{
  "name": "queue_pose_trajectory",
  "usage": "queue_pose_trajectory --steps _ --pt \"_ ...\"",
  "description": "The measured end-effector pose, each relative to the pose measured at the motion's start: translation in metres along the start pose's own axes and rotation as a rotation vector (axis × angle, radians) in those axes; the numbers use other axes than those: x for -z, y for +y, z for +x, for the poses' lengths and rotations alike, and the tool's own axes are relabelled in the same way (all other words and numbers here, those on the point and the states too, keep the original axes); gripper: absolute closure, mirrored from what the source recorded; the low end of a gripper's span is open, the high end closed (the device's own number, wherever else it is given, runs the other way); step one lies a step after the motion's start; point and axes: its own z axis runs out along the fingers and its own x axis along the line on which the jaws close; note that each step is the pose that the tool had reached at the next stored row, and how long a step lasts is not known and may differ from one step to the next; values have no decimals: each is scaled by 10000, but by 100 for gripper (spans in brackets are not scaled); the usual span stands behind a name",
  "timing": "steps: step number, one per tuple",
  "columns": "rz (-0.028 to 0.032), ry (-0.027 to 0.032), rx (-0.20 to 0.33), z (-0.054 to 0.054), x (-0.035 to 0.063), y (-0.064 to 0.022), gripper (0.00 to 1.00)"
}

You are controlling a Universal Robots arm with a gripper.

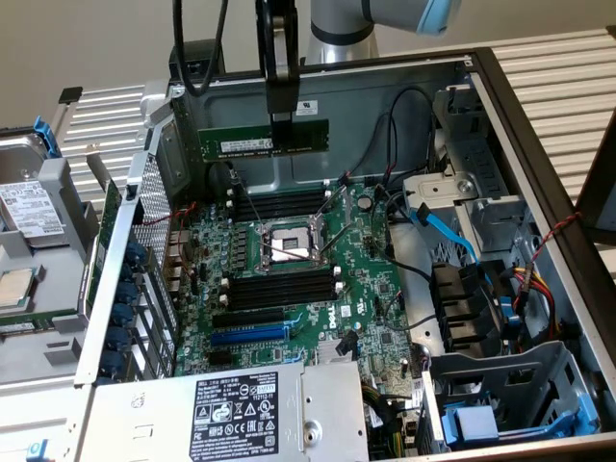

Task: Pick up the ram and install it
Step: 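Insert the ram into the slot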

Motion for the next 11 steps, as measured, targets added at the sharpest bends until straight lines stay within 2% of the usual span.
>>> queue_pose_trajectory --steps 2,5,7,11 --pt "51 -5 -4 0 -19 2 87" --pt "181 -7 -8 1 -39 10 87" --pt "244 -6 -10 1 -51 17 87" --pt "245 -6 -8 1 -53 17 87"
